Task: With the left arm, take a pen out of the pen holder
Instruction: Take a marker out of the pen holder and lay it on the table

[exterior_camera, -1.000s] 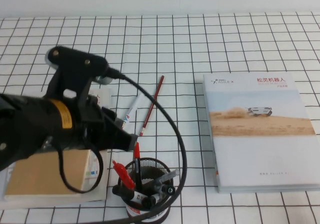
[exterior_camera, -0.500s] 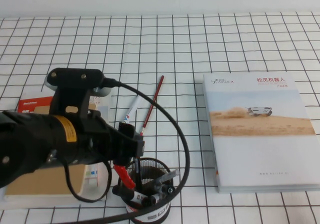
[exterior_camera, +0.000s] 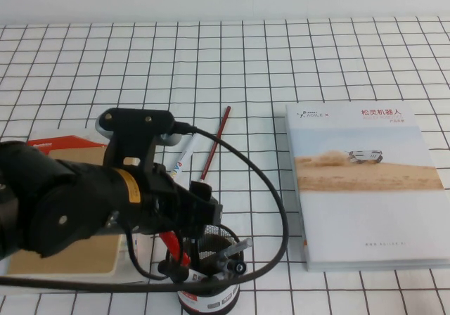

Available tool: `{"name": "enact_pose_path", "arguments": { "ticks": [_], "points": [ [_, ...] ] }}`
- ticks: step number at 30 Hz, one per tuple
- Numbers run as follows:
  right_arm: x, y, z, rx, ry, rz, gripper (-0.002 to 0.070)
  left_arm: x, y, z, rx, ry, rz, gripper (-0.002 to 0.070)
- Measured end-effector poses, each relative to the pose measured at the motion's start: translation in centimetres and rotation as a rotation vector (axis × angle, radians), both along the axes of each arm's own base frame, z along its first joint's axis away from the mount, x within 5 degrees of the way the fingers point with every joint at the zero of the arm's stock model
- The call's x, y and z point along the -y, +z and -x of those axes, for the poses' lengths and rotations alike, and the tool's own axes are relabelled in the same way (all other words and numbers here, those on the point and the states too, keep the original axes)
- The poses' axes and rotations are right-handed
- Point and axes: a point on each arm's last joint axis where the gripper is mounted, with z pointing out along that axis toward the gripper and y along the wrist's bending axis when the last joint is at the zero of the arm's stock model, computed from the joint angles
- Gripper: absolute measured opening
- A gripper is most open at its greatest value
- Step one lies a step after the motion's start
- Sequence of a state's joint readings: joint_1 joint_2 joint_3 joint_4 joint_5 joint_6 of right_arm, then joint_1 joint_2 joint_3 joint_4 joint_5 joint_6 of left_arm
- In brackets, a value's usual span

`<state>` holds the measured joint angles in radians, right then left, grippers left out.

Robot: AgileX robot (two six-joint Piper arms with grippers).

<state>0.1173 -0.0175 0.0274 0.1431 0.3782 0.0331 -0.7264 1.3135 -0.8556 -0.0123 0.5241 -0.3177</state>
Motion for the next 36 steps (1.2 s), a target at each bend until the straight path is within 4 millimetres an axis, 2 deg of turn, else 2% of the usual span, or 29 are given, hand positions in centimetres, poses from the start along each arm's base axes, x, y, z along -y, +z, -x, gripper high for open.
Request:
{"name": "enact_pose_path", "arguments": {
  "ticks": [10, 13, 18, 23, 32, 36],
  "points": [
    [0.0, 0.0, 0.0, 0.0, 0.0, 0.0, -0.0015, 1.0, -1.7, -1.2, 0.003, -0.004, -0.012, 0.0489],
    [0.0, 0.0, 0.0, 0.0, 0.0, 0.0, -0.0015, 1.0, -1.8, -1.2, 0.004, -0.007, -0.018, 0.0435],
    [0.0, 0.0, 0.0, 0.0, 0.0, 0.0, -0.0015, 1.0, -1.8, -1.3, 0.009, -0.007, -0.014, 0.0273],
    [0.0, 0.0, 0.0, 0.0, 0.0, 0.0, -0.0015, 1.1, -1.7, -1.3, 0.016, -0.007, -0.008, 0.0157],
    [0.0, 0.0, 0.0, 0.0, 0.0, 0.0, -0.0015, 1.1, -1.7, -1.4, 0.024, -0.008, -0.003, 0.0114],
    [0.0, 0.0, 0.0, 0.0, 0.0, 0.0, -0.0015, 1.1, -1.7, -1.4, 0.023, -0.008, -0.004, 0.0055]
  ]
}}
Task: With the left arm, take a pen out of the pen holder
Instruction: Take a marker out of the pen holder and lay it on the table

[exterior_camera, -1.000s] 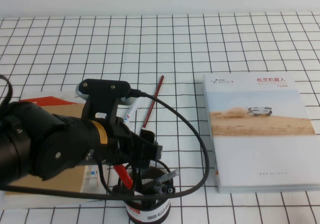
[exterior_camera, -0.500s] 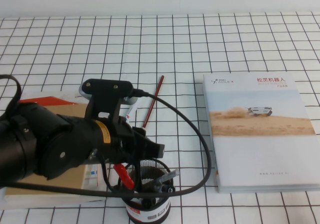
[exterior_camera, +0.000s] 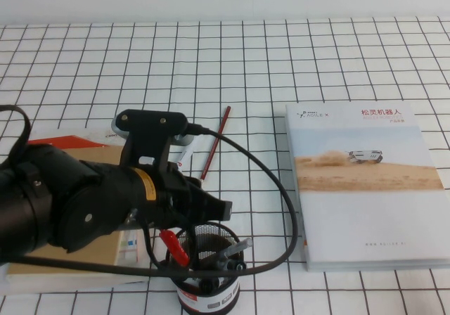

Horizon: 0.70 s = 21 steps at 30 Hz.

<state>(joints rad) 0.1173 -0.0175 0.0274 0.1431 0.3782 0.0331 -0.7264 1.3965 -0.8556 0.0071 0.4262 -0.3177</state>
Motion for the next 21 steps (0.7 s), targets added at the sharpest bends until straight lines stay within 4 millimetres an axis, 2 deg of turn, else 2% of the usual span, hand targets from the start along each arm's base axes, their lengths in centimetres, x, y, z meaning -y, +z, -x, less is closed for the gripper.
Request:
{"name": "enact_pose_path", "arguments": {
  "ticks": [3, 12, 21],
  "points": [
    [0.0, 0.0, 0.0, 0.0, 0.0, 0.0, -0.0015, 0.0, 0.0, 0.0, 0.0, 0.0, 0.0, 0.0022],
    [0.0, 0.0, 0.0, 0.0, 0.0, 0.0, -0.0015, -0.2, 0.9, 0.2, 0.024, -0.003, 0.012, 0.0021],
    [0.0, 0.0, 0.0, 0.0, 0.0, 0.0, -0.0015, -0.4, 5.6, -0.2, 0.094, -0.021, -0.029, 0.0021]
  ]
}}
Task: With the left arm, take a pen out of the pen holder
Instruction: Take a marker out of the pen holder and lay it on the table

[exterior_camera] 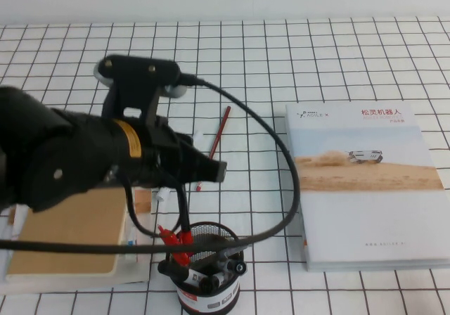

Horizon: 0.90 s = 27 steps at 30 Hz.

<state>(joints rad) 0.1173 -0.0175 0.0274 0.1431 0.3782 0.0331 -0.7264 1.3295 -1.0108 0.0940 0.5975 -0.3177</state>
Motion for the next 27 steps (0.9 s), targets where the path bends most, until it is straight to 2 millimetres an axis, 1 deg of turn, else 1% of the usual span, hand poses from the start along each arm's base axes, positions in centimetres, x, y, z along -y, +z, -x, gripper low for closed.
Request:
{"name": "enact_pose_path", "arguments": {
  "ticks": [7, 10, 15, 18, 19, 21, 27],
  "points": [
    [0.0, 0.0, 0.0, 0.0, 0.0, 0.0, -0.0015, -0.2, 3.9, -0.3, 0.043, 0.008, -0.02, 0.0021],
    [0.0, 0.0, 0.0, 0.0, 0.0, 0.0, -0.0015, -0.1, 5.2, -0.4, 0.068, 0.0, -0.018, 0.002],
    [0.0, 0.0, 0.0, 0.0, 0.0, 0.0, -0.0015, -0.3, 8.2, -0.6, 0.137, -0.02, -0.037, 0.002],
    [0.0, 0.0, 0.0, 0.0, 0.0, 0.0, -0.0015, -0.2, 9.1, -1.3, 0.151, -0.014, -0.097, 0.002],
    [0.0, 0.0, 0.0, 0.0, 0.0, 0.0, -0.0015, 0.0, 9.2, -1.8, 0.145, -0.013, -0.125, 0.002],
    [0.0, 0.0, 0.0, 0.0, 0.0, 0.0, -0.0015, 0.5, 8.6, -2.9, 0.111, -0.014, -0.182, 0.002],
    [0.0, 0.0, 0.0, 0.0, 0.0, 0.0, -0.0015, 1.4, 5.6, -7.3, -0.002, -0.025, -0.314, 0.002]
  ]
}}
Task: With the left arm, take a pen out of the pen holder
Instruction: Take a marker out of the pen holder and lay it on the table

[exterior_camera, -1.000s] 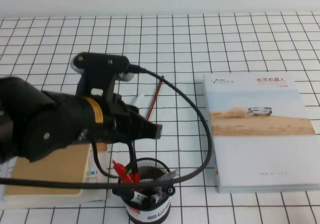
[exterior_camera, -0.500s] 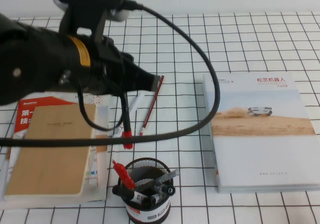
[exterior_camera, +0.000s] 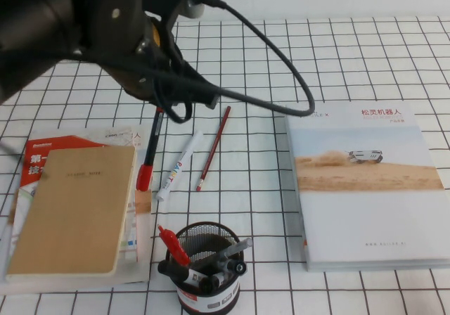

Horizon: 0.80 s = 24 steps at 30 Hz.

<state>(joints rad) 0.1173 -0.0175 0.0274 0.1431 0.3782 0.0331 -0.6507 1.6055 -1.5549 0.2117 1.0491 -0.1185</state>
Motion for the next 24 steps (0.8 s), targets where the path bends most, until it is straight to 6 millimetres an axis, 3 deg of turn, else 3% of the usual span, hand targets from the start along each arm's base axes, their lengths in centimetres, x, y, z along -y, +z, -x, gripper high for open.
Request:
{"name": "enact_pose_path", "arguments": {
  "ticks": [13, 24],
  "points": [
    [0.0, 0.0, 0.0, 0.0, 0.0, 0.0, -0.0015, 2.2, -6.9, -9.2, -0.207, -0.045, -0.007, 0.002],
    [0.0, 0.0, 0.0, 0.0, 0.0, 0.0, -0.0015, 4.0, -12.4, -13.0, -0.329, -0.059, -0.02, 0.002]
  ]
}}
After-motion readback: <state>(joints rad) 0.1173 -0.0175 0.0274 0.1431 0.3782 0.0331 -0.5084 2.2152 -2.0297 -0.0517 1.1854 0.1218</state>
